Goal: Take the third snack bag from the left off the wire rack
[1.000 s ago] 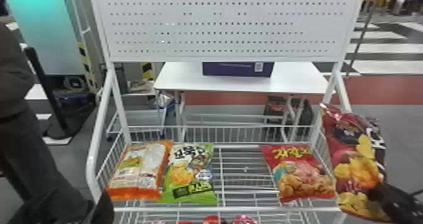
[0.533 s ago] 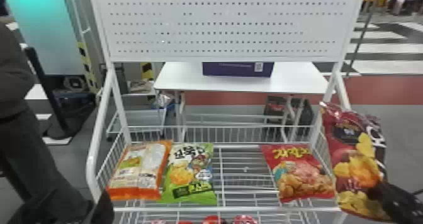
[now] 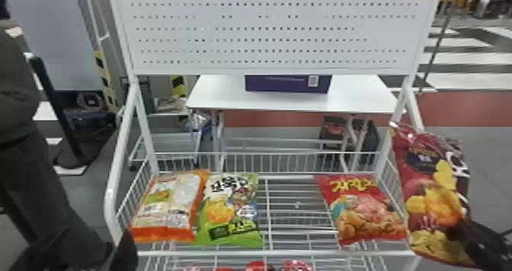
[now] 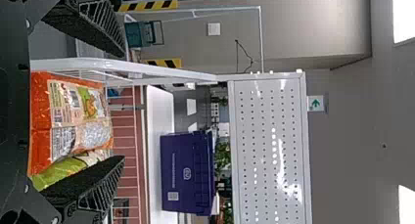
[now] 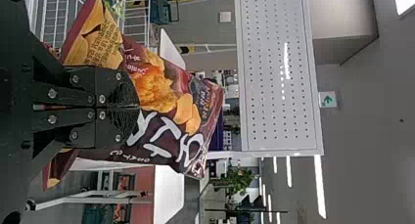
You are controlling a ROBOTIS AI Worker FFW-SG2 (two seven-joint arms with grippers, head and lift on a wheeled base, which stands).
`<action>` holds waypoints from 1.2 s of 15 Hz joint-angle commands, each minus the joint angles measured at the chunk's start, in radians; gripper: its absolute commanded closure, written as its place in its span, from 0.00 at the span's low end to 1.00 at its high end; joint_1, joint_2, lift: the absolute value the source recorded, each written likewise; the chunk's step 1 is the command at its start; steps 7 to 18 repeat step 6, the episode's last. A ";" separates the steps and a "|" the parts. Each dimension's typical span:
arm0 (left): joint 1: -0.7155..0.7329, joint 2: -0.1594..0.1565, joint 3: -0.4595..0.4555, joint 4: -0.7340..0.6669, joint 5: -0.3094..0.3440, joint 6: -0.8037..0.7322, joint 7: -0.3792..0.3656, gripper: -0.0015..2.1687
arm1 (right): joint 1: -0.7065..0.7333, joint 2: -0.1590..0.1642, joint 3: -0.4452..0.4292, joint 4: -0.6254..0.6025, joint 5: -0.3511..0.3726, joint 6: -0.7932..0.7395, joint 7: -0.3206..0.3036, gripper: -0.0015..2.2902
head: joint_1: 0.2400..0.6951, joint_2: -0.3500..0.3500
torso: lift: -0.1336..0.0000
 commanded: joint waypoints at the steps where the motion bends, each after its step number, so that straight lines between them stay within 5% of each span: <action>1: 0.000 -0.001 -0.001 -0.001 0.000 0.000 0.000 0.07 | 0.000 0.001 0.000 0.002 0.000 -0.006 0.000 0.98 | 0.57 0.50 | 1.00; 18: -0.002 0.000 -0.001 -0.001 0.000 0.000 0.000 0.07 | 0.000 0.003 0.000 0.002 0.000 -0.009 0.001 0.98 | 0.57 0.50 | 1.00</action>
